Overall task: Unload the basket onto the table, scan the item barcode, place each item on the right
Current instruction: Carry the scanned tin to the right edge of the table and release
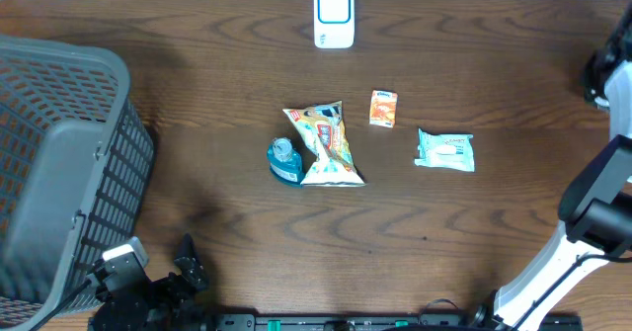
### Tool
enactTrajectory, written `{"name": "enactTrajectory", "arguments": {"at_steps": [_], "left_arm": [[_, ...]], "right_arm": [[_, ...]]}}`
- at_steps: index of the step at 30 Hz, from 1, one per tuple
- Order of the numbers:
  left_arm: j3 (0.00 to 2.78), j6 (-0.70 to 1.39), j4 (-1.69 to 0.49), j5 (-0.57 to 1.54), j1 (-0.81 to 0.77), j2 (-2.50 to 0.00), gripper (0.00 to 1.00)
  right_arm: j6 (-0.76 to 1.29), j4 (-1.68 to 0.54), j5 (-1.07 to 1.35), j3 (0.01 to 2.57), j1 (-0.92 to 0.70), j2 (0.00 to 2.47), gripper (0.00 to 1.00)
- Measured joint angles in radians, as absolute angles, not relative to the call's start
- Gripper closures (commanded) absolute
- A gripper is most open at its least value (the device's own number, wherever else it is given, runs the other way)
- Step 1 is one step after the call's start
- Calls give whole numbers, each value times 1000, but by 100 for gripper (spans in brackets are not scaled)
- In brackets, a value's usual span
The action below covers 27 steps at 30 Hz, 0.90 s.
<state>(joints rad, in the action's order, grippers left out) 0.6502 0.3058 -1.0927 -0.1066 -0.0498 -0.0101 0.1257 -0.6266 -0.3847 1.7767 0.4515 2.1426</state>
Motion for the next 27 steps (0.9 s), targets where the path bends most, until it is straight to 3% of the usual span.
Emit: {"name": "enactTrajectory", "arguments": {"at_steps": [7, 10, 12, 13, 19, 27], "left_arm": [[650, 306, -1093, -107, -50, -10, 1], [650, 306, -1093, -107, -50, -10, 1], [650, 306, -1093, -107, -50, -10, 1], [650, 306, -1093, -107, -50, -10, 1], [650, 306, -1093, -107, -50, -10, 1], [650, 306, -1093, -107, -50, -10, 1]], "right_arm": [[126, -437, -403, 1587, 535, 2144, 53], [151, -379, -422, 1494, 597, 2146, 32], [167, -389, -423, 1474, 637, 2146, 4], [186, -399, -416, 1472, 664, 2146, 1], [269, -468, -305, 1480, 683, 2146, 1], [440, -508, 63, 1488, 622, 1988, 1]]}}
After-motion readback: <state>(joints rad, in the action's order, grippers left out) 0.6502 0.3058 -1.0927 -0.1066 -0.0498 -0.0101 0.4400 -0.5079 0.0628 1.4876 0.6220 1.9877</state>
